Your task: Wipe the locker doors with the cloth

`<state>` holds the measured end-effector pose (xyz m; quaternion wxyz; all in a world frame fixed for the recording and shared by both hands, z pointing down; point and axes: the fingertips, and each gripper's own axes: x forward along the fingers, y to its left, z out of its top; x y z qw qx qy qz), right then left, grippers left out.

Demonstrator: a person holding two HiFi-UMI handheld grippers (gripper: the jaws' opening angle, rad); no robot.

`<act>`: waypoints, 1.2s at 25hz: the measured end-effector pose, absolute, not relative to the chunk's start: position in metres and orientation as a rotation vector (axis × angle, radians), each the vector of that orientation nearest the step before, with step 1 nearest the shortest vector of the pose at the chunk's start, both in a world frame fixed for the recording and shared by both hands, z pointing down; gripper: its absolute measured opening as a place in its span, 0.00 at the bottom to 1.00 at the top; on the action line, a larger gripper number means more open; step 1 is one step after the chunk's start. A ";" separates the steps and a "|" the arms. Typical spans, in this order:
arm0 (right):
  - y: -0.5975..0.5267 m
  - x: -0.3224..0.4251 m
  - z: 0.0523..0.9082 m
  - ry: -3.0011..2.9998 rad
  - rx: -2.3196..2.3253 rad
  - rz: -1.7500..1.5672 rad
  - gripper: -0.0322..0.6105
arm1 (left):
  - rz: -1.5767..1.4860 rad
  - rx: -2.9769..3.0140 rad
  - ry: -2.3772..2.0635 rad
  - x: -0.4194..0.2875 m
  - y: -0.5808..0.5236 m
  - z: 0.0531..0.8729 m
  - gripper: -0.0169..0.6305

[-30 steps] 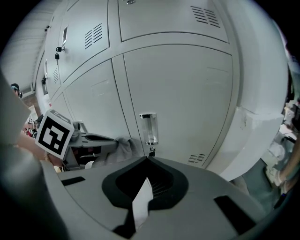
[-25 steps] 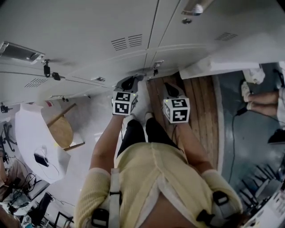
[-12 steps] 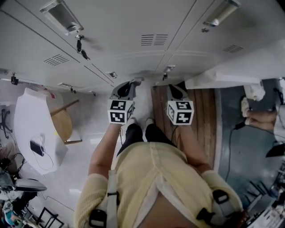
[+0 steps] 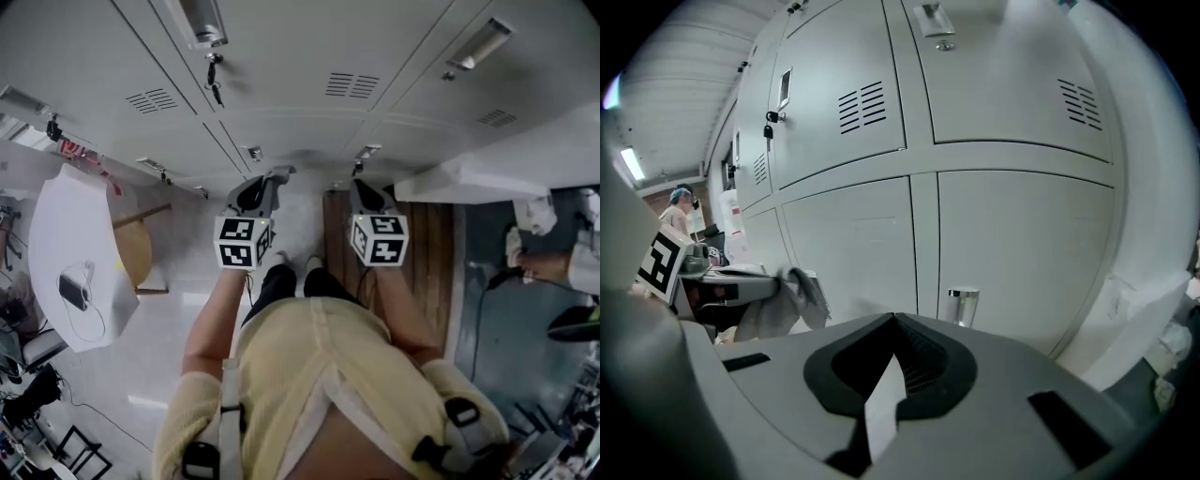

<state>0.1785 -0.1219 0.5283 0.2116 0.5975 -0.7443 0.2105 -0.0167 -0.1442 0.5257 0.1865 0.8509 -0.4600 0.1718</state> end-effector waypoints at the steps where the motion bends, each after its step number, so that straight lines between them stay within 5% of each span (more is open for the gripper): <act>1: -0.122 0.176 0.527 -2.074 1.655 0.580 0.05 | 0.480 2.388 -1.307 -0.022 -0.142 0.524 0.05; 30: -0.125 0.117 0.512 -2.195 1.509 0.531 0.05 | 0.412 2.115 -1.601 -0.137 -0.106 0.525 0.05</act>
